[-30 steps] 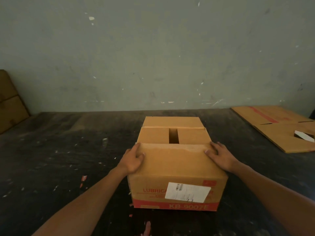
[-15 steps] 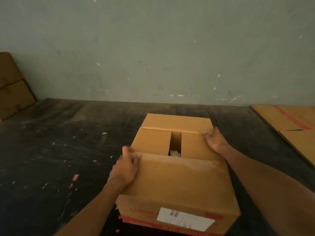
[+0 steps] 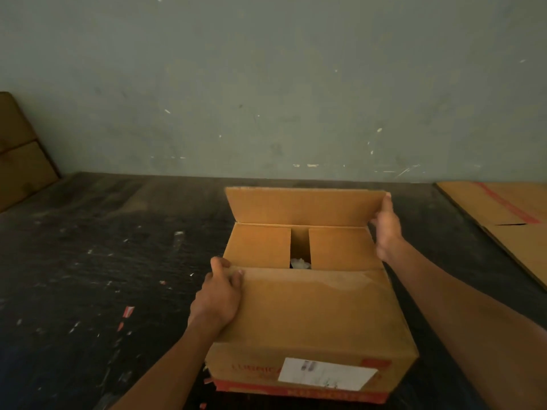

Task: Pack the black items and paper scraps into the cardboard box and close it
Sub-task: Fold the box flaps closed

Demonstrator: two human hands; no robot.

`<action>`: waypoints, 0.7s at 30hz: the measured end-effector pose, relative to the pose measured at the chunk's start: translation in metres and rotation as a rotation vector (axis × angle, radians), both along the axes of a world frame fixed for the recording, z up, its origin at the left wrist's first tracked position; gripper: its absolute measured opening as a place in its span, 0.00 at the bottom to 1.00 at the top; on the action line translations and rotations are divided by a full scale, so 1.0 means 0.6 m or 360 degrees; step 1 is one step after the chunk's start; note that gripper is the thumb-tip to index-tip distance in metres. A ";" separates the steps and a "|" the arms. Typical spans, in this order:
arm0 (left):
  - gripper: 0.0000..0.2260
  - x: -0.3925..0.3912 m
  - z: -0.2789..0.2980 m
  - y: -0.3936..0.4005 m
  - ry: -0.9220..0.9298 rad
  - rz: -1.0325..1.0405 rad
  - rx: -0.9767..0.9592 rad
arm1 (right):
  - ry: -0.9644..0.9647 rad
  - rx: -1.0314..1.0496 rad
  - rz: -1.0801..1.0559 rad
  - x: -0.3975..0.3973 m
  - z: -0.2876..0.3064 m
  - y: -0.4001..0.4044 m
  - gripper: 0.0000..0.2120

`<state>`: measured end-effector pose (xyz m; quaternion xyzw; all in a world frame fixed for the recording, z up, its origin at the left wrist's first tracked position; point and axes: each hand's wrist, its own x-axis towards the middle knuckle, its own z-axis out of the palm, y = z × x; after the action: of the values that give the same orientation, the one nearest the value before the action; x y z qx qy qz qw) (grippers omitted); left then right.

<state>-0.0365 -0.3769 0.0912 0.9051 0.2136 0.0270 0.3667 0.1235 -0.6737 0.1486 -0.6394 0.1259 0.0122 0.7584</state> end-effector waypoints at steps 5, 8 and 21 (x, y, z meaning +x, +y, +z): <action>0.33 -0.004 0.002 -0.004 -0.0004 0.0011 0.0035 | 0.0007 0.0002 0.0249 -0.059 -0.033 -0.036 0.14; 0.36 0.000 0.001 0.001 -0.0040 -0.0096 0.0107 | -0.0078 -0.0527 0.0365 -0.085 -0.040 -0.050 0.11; 0.24 0.006 0.005 -0.001 0.0212 -0.0153 0.0322 | -0.0050 -0.2366 0.0824 -0.175 -0.068 0.010 0.33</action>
<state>-0.0330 -0.3775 0.0945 0.9465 0.1899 -0.0294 0.2592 0.0183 -0.6679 0.1078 -0.9880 -0.0626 0.0921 0.1066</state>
